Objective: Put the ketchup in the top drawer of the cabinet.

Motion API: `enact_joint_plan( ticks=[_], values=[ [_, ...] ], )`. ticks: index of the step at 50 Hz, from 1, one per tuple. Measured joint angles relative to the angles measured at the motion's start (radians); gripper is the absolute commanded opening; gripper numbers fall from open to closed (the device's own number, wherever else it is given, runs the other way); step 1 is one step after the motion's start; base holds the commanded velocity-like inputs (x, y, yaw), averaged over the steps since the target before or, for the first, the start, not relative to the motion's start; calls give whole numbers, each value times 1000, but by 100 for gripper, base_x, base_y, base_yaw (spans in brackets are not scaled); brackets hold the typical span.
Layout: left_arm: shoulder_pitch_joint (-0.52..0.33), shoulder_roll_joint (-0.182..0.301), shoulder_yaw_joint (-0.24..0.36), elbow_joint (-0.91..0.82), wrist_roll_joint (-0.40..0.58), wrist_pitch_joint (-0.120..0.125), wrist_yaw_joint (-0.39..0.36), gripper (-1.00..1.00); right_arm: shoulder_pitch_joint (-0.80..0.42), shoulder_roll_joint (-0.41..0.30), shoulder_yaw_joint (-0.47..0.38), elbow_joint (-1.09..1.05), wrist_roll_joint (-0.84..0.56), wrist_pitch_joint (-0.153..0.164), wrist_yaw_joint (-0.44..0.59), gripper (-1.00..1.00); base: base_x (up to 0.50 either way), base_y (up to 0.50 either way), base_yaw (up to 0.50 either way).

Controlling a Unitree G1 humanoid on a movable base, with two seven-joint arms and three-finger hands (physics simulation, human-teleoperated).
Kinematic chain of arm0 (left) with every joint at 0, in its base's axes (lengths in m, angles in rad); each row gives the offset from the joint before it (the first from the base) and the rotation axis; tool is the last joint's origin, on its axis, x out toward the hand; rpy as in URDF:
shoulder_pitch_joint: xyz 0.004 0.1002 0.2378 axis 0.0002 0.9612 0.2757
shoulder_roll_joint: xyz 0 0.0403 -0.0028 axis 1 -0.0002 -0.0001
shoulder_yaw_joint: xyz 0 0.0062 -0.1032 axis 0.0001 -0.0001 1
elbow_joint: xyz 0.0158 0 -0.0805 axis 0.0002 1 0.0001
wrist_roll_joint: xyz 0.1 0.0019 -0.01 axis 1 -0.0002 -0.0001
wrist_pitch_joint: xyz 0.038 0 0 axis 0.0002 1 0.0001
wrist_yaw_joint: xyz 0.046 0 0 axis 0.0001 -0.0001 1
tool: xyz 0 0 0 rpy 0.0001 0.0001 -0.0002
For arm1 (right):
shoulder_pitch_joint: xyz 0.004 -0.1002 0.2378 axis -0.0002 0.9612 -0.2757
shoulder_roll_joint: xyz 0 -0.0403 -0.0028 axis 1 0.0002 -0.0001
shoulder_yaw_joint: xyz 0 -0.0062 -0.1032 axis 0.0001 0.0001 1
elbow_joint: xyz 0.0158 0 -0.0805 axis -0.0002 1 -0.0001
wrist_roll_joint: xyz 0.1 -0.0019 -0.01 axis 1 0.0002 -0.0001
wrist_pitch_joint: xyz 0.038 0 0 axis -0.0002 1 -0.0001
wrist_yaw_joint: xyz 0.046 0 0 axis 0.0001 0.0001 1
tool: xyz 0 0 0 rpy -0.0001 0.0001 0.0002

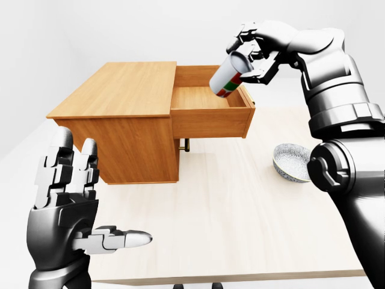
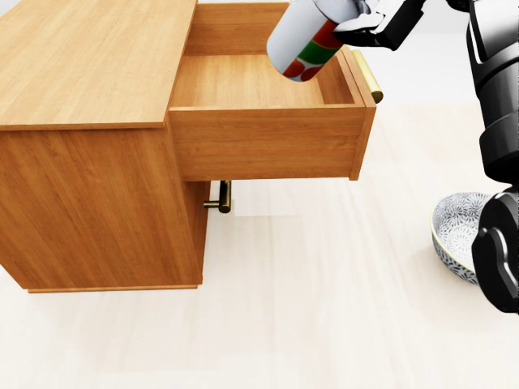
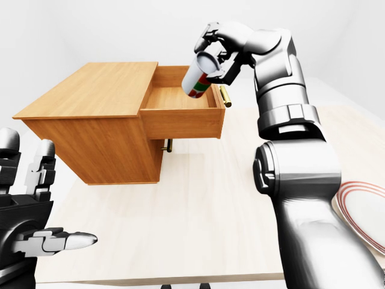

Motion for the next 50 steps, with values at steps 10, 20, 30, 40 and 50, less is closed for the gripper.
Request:
enact_joint_plan(
  ticks=[10,20,30,40,50],
  values=[
    [-2,1,4,-1,-3,0,0,100,13,16,-5,4,16,0,0,-100,0,0,0],
    [-6,1,6,-2,-4,0,2,100,35,25,-8,8,28,0,0,-100,0,0,0],
    [-8,2,6,1,-3,0,3,100,56,30,-10,11,36,0,0,-100,0,0,0],
    [-11,3,12,-2,-8,0,4,100,69,32,-11,12,41,0,0,-100,0,0,0],
    [-12,3,12,-5,-8,0,5,100,74,30,-10,12,40,0,0,-100,0,0,0]
  ],
)
